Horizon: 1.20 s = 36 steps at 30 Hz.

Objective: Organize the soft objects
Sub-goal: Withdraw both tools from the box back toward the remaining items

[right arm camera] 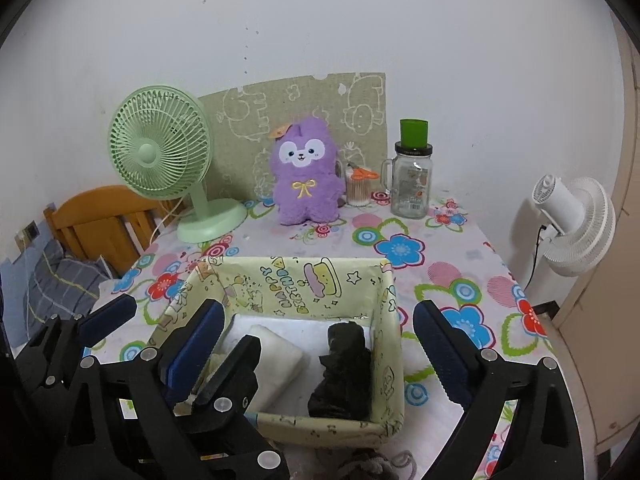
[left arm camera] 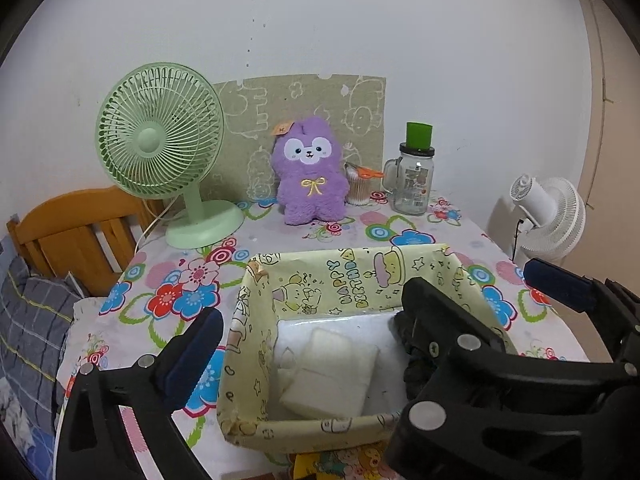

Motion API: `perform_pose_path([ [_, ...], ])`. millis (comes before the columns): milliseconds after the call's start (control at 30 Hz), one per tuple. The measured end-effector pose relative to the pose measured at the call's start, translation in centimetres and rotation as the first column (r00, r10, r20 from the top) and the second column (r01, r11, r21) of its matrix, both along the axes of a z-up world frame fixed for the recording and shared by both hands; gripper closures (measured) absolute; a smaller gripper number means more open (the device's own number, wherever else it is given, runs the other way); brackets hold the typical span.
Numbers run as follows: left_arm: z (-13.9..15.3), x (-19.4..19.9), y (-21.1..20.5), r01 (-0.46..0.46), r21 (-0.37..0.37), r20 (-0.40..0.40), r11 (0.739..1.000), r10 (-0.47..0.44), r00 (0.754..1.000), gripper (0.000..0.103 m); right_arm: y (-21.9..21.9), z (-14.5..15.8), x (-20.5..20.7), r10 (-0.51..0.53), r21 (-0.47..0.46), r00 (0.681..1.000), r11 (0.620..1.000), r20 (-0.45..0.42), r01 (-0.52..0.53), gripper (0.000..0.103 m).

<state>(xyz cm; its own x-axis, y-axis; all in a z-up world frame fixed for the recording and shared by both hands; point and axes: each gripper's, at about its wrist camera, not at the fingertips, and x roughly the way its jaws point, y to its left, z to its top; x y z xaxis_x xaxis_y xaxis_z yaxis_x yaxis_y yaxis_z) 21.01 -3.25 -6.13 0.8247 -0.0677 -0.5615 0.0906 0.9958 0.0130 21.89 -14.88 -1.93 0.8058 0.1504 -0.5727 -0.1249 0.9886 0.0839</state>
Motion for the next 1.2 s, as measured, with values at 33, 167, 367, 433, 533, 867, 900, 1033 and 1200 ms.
perform_pose_path([
  [33,0.1,-0.2,0.0,0.001,-0.002,0.002,1.000,-0.001,1.000,0.001,0.0,0.1,-0.3,0.001,-0.004,1.000,1.000,0.004,-0.001,0.006],
  [167,0.4,-1.1,-0.1,0.004,-0.005,0.007,1.000,-0.004,1.000,0.000,0.2,0.5,-1.1,0.004,-0.008,1.000,1.000,0.008,-0.004,0.005],
  [367,0.8,-2.1,0.1,0.002,-0.020,0.009,1.000,-0.002,1.000,0.000,0.4,1.1,-2.3,0.003,-0.017,1.000,1.000,0.015,-0.003,0.005],
  [433,0.9,-2.5,0.2,0.002,-0.020,0.011,1.000,-0.001,1.000,0.000,0.4,1.2,-2.6,0.005,-0.016,1.000,1.000,0.015,-0.005,0.005],
  [533,1.0,-3.1,0.2,0.001,-0.017,0.016,1.000,-0.001,1.000,0.000,0.4,1.4,-3.2,0.006,-0.017,1.000,1.000,0.016,-0.006,0.005],
  [867,1.7,-5.2,0.4,-0.004,-0.021,0.030,1.000,0.004,1.000,0.000,0.5,2.3,-5.4,0.004,-0.030,0.999,1.000,0.033,-0.003,0.005],
  [900,1.8,-5.5,0.4,-0.006,-0.021,0.036,1.000,0.007,0.999,0.000,0.5,2.3,-5.7,0.004,-0.030,0.999,1.000,0.034,-0.003,0.005],
  [1033,2.0,-6.2,0.4,-0.004,-0.023,0.040,1.000,0.005,0.999,0.000,0.5,2.6,-6.4,0.004,-0.033,0.999,0.999,0.037,-0.002,0.005],
  [1200,2.1,-7.0,0.4,0.000,-0.026,0.039,1.000,0.001,0.999,0.000,0.4,2.8,-7.3,0.008,-0.034,0.999,0.999,0.042,-0.007,0.005],
])
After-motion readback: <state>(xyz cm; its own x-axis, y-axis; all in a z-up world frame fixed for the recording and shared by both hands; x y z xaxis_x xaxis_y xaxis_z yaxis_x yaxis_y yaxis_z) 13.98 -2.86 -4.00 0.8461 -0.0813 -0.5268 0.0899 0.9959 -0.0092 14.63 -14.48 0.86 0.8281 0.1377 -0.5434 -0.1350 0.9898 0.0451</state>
